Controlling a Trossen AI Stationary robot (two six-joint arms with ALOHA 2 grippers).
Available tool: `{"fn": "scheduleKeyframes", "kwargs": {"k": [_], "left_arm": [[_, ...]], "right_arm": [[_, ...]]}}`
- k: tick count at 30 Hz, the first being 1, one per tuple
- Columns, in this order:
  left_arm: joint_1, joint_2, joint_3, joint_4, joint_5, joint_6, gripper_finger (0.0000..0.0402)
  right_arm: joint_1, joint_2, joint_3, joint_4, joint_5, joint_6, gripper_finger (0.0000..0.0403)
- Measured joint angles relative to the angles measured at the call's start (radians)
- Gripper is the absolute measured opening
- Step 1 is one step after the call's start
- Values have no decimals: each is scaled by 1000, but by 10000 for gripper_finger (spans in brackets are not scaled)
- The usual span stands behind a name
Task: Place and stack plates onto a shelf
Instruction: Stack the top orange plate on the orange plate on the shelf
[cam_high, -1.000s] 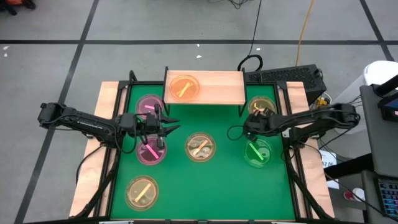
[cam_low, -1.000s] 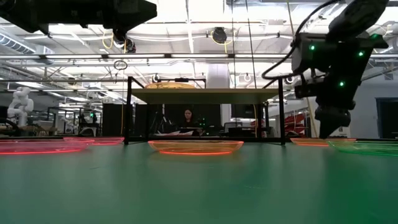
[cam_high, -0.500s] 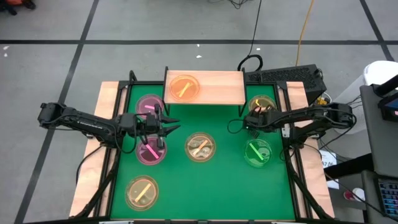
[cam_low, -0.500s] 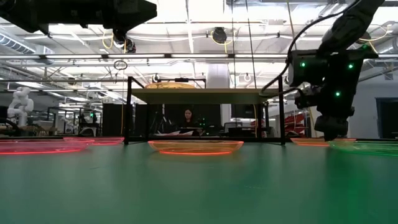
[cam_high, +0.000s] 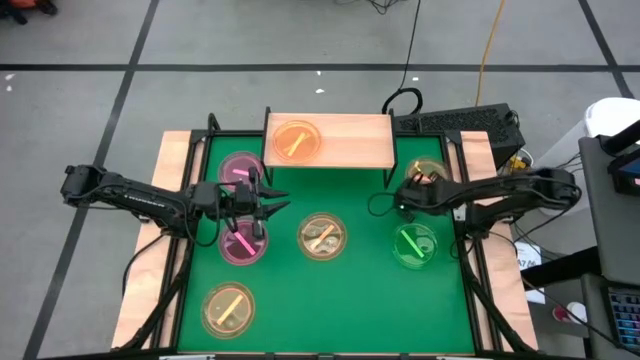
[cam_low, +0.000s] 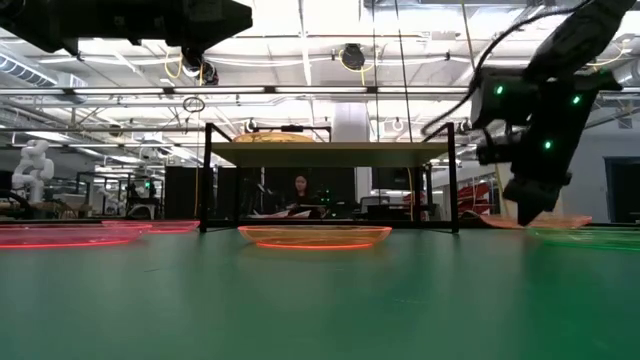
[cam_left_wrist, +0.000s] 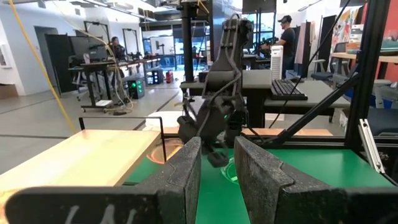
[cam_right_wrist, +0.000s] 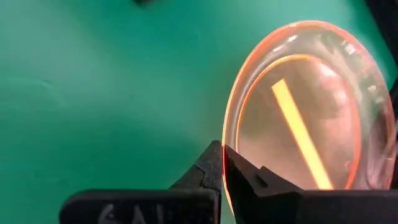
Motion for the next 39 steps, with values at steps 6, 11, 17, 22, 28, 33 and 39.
{"fn": "scheduleKeyframes", "kwargs": {"k": [6,11,17,22,28,33,39], "left_arm": [[0,0,0,-3,0,-1,104],[0,0,0,-5,0,-3,104],[0,0,0,-4,0,0,104],[0,0,0,2,0,0,104],[0,0,0,2,0,22,104],[0,0,0,3,0,26,104],[0,0,0,2,0,-33,104]], "right_arm": [[83,-197,54,-113,13,67,0],[137,-355,156,-223,123,133,0],[171,-442,227,14,195,-14,0],[175,-411,230,563,162,-364,0],[161,-230,304,880,78,-575,0],[121,4,521,811,29,-642,0],[64,248,736,734,-109,-745,0]]}}
